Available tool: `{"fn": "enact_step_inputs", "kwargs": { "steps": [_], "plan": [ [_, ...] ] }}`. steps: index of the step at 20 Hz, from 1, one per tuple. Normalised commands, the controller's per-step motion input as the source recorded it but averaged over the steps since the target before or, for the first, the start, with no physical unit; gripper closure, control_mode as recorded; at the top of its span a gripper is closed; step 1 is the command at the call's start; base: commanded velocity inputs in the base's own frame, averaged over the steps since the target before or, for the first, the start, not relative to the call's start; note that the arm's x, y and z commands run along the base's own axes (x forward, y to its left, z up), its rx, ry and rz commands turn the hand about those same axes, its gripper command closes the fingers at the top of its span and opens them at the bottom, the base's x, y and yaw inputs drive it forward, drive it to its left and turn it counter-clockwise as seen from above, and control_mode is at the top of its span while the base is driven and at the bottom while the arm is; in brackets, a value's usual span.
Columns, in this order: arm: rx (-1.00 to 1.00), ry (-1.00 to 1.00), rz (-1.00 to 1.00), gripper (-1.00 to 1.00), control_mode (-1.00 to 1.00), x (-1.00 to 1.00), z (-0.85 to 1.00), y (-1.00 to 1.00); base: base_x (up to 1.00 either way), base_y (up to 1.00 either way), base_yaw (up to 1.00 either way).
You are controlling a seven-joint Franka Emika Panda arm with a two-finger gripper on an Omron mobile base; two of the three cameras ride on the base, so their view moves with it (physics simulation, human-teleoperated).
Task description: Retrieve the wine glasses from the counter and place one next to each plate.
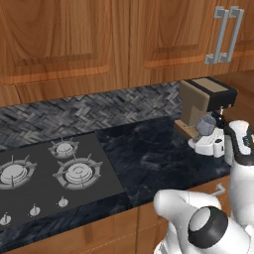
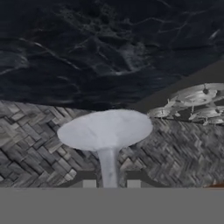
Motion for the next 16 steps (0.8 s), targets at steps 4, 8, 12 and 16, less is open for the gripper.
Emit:
{"fn": "enact_step_inputs", "kwargs": {
  "steps": [4, 8, 12, 16],
  "plan": [
    [-0.02, -0.09, 0.03, 1.00, -1.00, -0.94, 0.38, 0.19, 0.00, 0.00, 0.00],
    [0.00, -0.04, 0.06, 1.00, -1.00, -0.72, 0.59, 0.44, 0.00, 0.00, 0.00],
    [0.00, 0.00, 0.08, 1.00, -1.00, -0.79, 0.74, 0.15, 0.00, 0.00, 0.00],
    [0.00, 0.00, 0.14, 1.00, -1.00, -0.84, 0.61, 0.16, 0.00, 0.00, 0.00]
  ]
}}
